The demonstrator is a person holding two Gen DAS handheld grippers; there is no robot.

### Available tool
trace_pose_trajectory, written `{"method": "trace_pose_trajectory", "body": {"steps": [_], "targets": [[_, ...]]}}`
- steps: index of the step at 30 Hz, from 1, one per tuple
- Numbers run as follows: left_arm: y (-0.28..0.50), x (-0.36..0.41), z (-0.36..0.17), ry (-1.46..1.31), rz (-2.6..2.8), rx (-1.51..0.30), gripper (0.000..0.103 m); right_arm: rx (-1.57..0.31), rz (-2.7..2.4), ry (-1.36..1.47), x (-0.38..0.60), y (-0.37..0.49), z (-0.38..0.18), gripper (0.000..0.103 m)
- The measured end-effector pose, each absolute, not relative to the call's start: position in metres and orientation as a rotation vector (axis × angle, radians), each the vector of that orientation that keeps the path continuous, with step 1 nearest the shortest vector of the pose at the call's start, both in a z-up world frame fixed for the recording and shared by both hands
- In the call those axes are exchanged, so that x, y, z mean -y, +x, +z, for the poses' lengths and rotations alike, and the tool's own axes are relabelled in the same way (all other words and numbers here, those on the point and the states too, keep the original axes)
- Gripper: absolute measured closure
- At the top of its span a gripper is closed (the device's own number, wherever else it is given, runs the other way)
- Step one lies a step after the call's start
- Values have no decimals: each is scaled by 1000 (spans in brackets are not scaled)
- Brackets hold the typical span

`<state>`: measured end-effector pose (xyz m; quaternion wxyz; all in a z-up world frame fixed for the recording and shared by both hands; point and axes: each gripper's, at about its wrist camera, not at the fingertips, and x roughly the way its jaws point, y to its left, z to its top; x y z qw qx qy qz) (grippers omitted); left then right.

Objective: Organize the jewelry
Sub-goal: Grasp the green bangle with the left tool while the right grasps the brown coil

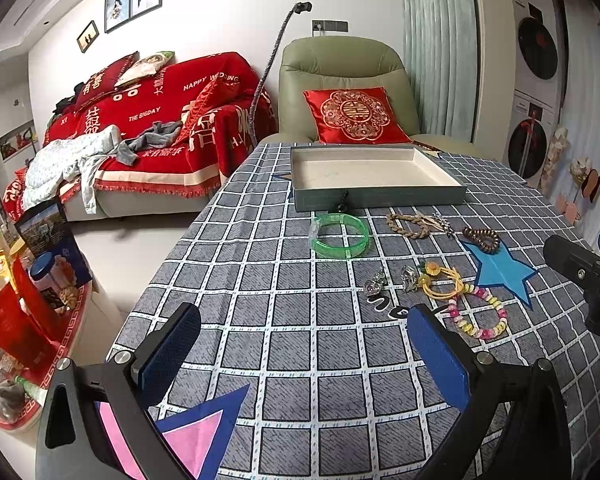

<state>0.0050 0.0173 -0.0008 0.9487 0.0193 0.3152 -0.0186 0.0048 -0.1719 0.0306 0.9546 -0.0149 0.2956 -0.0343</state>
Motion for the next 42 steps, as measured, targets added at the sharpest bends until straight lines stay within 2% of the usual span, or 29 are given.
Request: {"method": "trace_pose_trajectory", "body": {"steps": [6,14,20,28,30,31,32,34,36,38,39,40,42], "targets": [[36,-23,-7,19,-79,-739,0,-647,-75,-14,184,16,26,0],[109,-37,-11,-59,-104,-866,0,-815,-124,57,220,67,15,0],[159,-28,-25,-23,-105,-959,0,-945,-95,113,237,117,-9,0],[201,-19,-50,-40,-150,-1048,0,-1043,-59,49,230,173,-47,0],[209,-17,-55,-42,-166,-1076,4,-1057,-55,36,227,182,-53,1],[210,-17,-57,-48,-169,-1084,6,-1062,-54,35,227,186,-55,5],[212,-16,-59,-50,-173,-1091,15,-1071,-53,39,227,189,-57,12],[213,-12,-59,-17,-170,-1080,16,-1087,-45,57,228,193,-61,17],[211,-8,-58,9,-171,-1067,27,-1079,-46,38,227,194,-62,21],[211,-4,-58,40,-171,-1058,33,-1074,-49,5,224,194,-62,29],[209,-2,-57,55,-168,-1050,42,-1071,-42,-3,223,194,-62,31],[209,-1,-56,64,-169,-1043,46,-1069,-35,-4,222,195,-61,35],[207,2,-55,76,-184,-1034,66,-1065,-31,-9,220,194,-60,46]]}}
